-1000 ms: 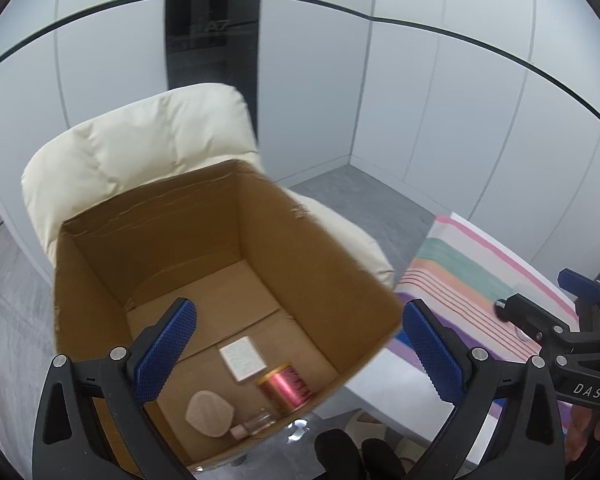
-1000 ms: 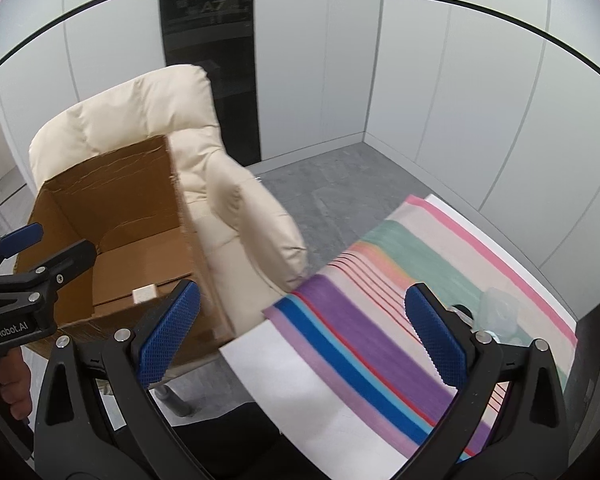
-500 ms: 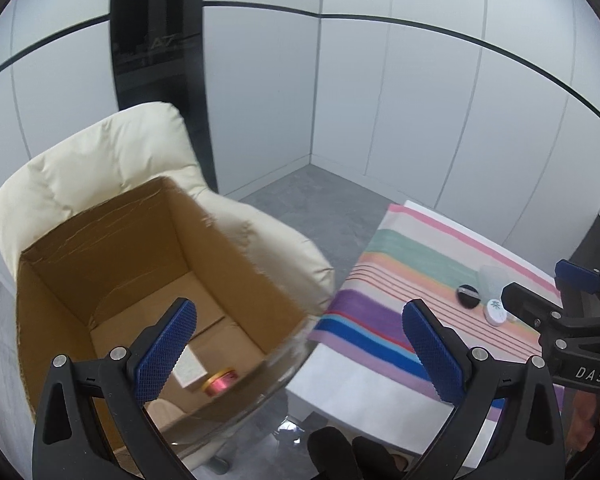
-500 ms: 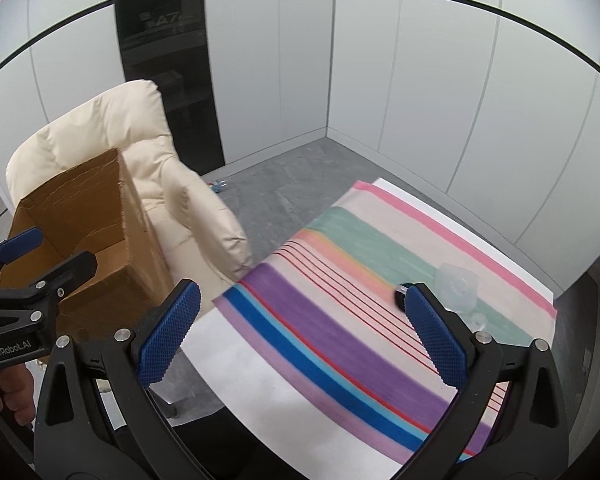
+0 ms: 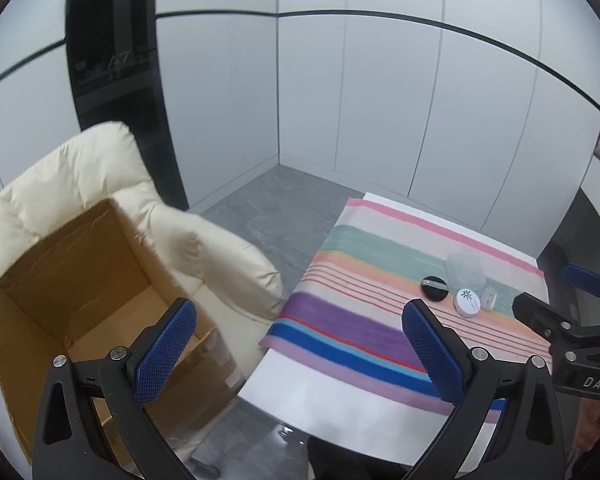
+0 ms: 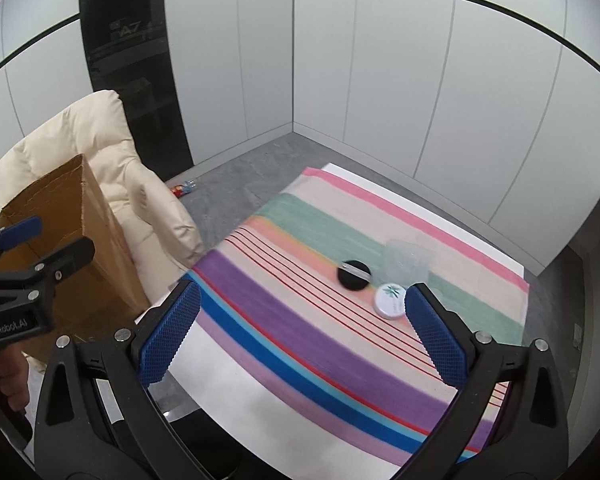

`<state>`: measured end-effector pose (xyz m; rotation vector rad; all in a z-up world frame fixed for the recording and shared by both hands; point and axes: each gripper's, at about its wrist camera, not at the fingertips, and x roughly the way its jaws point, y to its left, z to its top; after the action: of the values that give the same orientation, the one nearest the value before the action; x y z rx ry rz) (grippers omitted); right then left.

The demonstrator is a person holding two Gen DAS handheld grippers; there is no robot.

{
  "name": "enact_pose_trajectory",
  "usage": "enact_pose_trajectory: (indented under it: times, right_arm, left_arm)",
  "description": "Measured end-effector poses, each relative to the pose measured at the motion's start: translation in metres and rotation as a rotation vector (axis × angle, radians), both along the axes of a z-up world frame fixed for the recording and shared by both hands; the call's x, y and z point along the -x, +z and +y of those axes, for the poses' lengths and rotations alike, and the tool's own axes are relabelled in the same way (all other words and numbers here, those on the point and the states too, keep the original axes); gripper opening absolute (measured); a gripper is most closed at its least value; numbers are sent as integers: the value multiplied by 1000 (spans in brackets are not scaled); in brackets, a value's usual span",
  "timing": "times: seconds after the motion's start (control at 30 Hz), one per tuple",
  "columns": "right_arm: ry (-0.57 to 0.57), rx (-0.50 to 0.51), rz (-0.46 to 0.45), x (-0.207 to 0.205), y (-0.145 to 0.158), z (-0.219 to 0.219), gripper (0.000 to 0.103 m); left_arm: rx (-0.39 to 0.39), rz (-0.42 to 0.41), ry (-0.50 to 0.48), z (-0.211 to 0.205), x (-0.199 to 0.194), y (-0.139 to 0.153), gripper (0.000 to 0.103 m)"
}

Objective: Organize objects
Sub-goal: 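Move both tools back from the box to the striped table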

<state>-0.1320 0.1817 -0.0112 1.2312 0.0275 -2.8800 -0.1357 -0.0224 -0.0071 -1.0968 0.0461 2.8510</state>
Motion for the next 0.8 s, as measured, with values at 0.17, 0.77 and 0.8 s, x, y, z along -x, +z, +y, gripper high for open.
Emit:
enact_pose_trajectory:
  times: [0.17,0.77,0.8]
  right_arm:
    - [-48,0,-9,-10,-6,26,103]
    - [-218,19,-36,-53,-28,106,103]
    - [-227,18,-40,-55,-31,109,103]
  left_arm:
    - [-22,-17,-47,25,2,-5,103]
    - [10,-78,-202,94,2,-13,103]
    - [23,-78,-212,98,3,-14,103]
